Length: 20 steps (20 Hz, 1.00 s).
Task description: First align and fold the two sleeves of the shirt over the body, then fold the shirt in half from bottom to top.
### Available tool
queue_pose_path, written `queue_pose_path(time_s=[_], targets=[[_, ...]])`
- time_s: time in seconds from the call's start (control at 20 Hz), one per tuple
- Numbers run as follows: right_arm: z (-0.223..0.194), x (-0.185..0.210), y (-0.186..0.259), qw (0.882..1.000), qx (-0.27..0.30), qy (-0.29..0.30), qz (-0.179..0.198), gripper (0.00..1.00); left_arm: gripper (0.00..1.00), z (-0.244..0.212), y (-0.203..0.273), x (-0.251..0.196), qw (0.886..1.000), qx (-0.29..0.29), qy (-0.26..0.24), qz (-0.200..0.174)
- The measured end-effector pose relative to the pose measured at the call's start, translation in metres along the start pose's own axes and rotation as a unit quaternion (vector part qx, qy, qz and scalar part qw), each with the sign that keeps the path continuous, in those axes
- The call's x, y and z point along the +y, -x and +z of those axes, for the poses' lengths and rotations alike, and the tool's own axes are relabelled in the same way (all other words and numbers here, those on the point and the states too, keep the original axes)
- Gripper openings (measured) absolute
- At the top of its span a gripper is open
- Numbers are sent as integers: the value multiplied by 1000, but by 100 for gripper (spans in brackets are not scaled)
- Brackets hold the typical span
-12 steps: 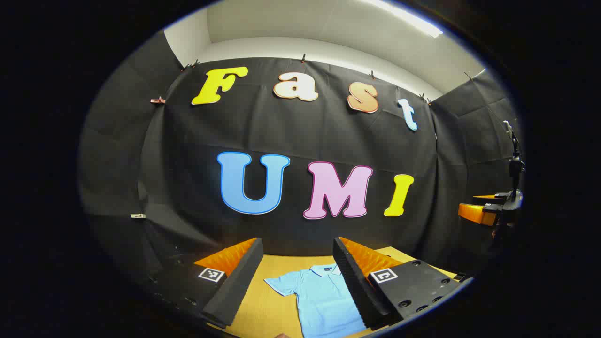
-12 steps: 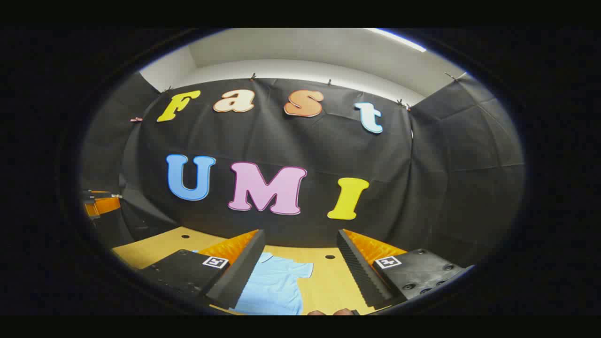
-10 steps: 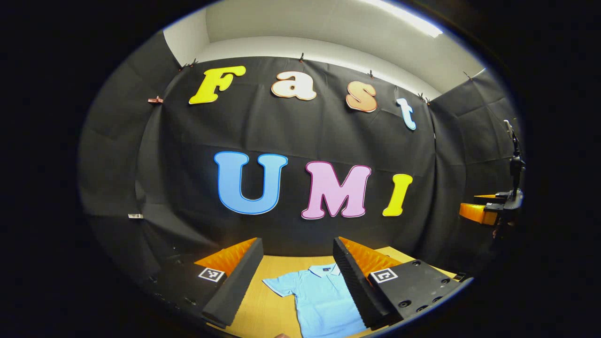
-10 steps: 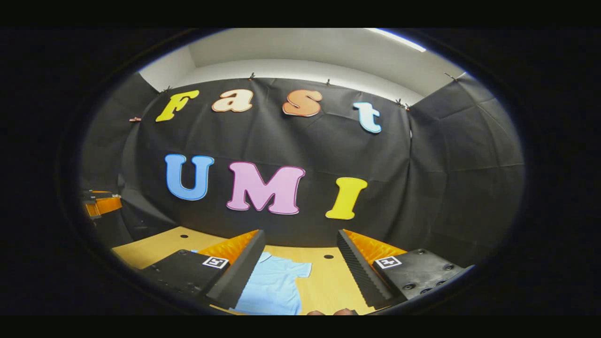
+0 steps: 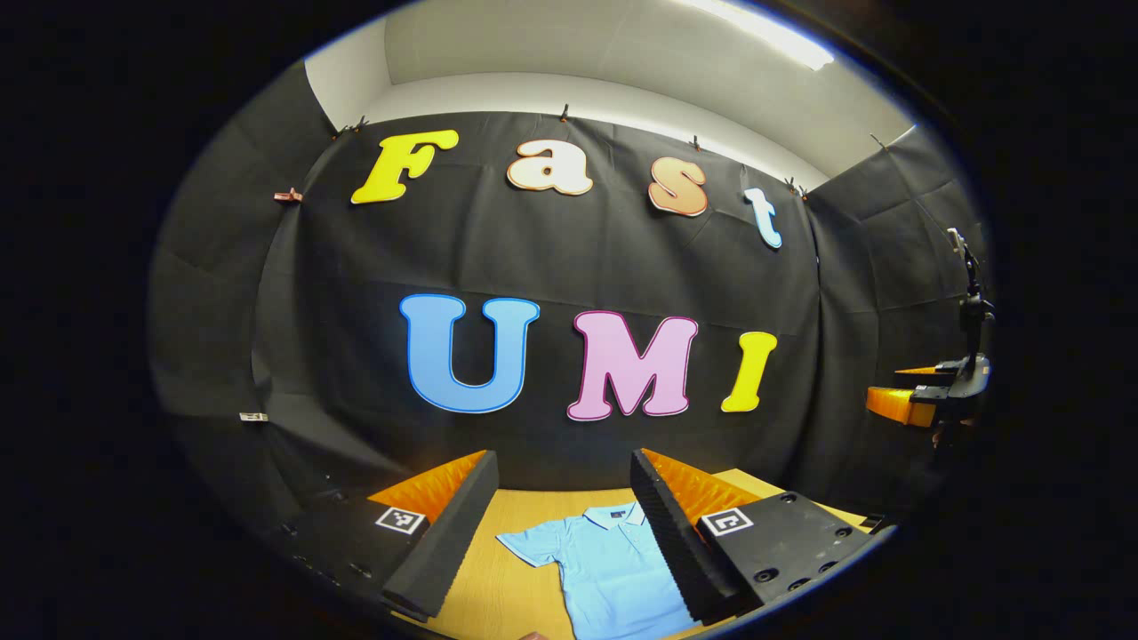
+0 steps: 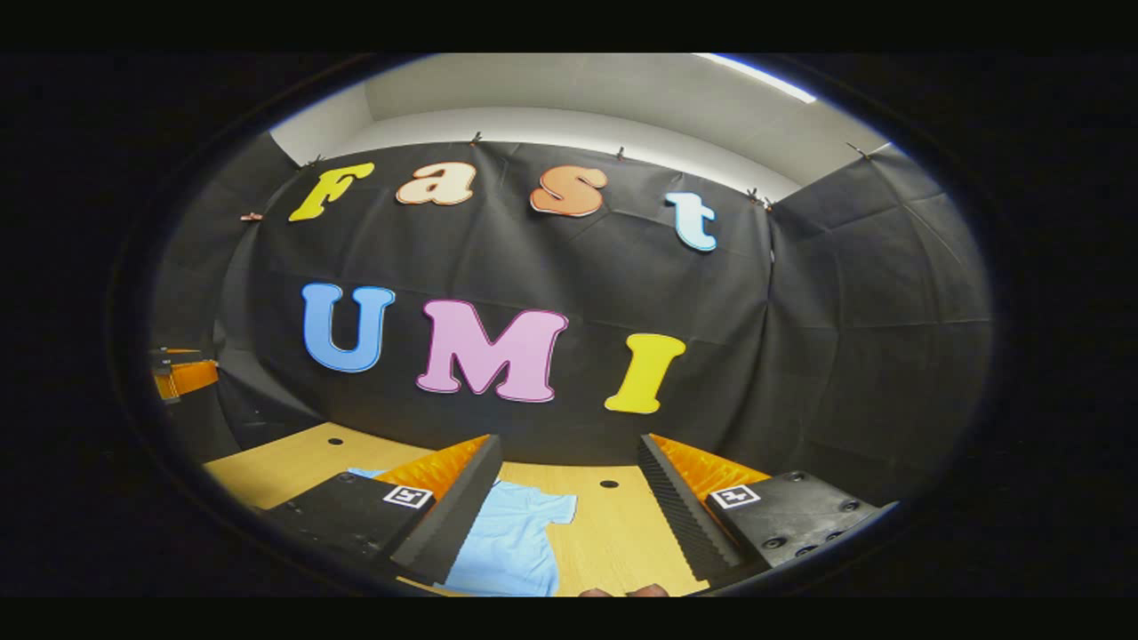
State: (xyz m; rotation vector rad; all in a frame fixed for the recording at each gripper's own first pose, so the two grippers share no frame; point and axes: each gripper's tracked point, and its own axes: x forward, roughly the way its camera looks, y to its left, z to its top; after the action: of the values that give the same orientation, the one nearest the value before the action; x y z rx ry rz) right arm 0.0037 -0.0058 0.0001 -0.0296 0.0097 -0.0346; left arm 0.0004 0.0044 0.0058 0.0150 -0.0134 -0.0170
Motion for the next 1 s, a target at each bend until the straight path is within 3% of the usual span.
queue_pose_path(time_s=[0.35,0.5,0.55,0.6,0.8,1.0], targets=[[8,3,-16,1000,-4,-8,10,97,97,2,10,16,1000,-5,0,9],[11,-7,-44,1000,-1,-4,13,99,97,2,12,24,1000,-12,11,11],[8,-12,-56,1000,8,-1,12,95,97,-1,11,25,1000,-8,13,14],[3,-15,-68,1000,22,-1,16,99,97,-2,9,24,1000,-6,15,15],[-31,-24,-135,996,77,-27,33,95,97,-2,-7,21,999,-13,10,28],[-102,-23,-219,986,150,-40,62,97,97,-15,-37,9,998,4,16,53]])
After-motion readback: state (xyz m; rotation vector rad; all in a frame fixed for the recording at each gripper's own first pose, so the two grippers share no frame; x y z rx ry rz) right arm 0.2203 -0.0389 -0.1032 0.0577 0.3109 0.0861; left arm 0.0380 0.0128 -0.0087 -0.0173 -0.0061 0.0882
